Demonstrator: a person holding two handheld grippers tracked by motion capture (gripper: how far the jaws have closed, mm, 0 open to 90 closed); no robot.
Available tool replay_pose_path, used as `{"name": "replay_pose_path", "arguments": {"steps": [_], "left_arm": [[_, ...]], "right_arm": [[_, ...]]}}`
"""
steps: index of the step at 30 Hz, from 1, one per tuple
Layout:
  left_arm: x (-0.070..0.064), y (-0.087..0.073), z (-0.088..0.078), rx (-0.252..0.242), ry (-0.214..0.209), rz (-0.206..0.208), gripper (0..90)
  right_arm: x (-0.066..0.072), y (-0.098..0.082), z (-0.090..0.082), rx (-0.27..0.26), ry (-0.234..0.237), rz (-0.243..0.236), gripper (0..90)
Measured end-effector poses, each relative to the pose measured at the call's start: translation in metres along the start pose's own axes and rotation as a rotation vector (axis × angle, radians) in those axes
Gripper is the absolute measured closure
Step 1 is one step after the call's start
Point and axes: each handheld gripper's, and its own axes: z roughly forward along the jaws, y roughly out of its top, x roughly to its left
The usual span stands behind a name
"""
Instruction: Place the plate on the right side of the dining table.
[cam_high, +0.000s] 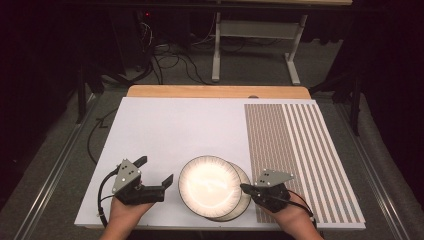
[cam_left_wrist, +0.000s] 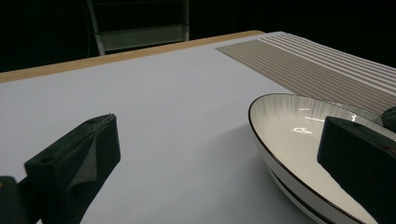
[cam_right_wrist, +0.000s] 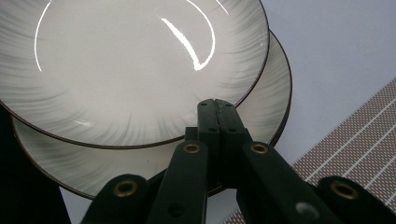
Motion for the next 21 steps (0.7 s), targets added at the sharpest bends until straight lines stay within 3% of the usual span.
{"name": "replay_pose_path", "arguments": {"steps": [6,9,21], "left_arm": [[0.000,0.001,0.000,0.002,-0.010,-0.011,0.2],[-0.001,0.001,0.000,0.004,-0.018,-0.010,0.2],[-0.009,0.002,0.003,0.019,-0.077,-0.034,0.2]], "right_arm": [[-0.001,0.000,0.002,0.003,0.005,0.012,90.0],[0.005,0.000,0.008,0.038,0.007,-0.019,90.0],[0.012,0.007,0.016,0.035,0.026,-0.036,90.0]]}}
